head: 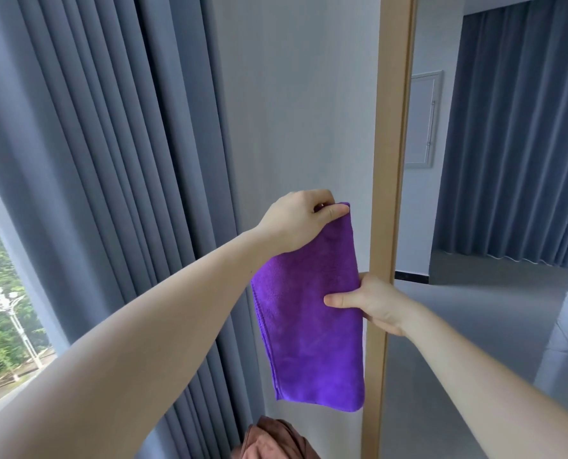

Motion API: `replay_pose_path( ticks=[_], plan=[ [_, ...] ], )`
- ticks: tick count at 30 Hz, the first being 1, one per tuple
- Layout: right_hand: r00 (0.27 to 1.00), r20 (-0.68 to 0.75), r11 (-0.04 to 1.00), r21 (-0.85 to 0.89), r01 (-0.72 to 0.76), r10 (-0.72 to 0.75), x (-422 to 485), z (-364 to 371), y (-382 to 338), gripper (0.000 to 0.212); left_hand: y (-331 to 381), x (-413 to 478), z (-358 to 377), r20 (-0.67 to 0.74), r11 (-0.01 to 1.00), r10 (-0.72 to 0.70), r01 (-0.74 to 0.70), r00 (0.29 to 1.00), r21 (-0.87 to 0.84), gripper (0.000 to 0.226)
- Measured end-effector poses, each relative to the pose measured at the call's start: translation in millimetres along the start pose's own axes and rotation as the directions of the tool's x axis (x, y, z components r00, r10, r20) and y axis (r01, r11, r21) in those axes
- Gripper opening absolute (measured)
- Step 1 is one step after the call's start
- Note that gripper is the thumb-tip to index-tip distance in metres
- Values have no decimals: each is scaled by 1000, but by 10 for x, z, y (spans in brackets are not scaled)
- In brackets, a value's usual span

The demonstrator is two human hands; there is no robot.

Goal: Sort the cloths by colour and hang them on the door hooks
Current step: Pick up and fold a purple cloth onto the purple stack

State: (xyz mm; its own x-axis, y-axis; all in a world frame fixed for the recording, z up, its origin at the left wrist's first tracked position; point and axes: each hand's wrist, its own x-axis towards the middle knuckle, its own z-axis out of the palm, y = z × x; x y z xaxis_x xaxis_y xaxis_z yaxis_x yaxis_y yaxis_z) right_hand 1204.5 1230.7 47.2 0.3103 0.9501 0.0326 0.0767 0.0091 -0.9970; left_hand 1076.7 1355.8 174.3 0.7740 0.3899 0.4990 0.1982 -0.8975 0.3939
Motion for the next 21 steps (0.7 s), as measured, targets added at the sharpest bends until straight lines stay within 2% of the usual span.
replay_pose_path(
  ticks=[12,16,21],
  plan=[
    [985,19,979,-114,-166,169,-40,29,592,41,-88,95,-521,-153,999,3,2,988,34,32],
    [978,20,973,-107,-203,207,-50,43,769,48,-101,149,-708,-186,998,24,-14,982,55,34],
    [962,18,952,-146,-268,274,-31,28,913,33,-82,170,-799,-196,997,37,-24,980,67,35]
  ],
)
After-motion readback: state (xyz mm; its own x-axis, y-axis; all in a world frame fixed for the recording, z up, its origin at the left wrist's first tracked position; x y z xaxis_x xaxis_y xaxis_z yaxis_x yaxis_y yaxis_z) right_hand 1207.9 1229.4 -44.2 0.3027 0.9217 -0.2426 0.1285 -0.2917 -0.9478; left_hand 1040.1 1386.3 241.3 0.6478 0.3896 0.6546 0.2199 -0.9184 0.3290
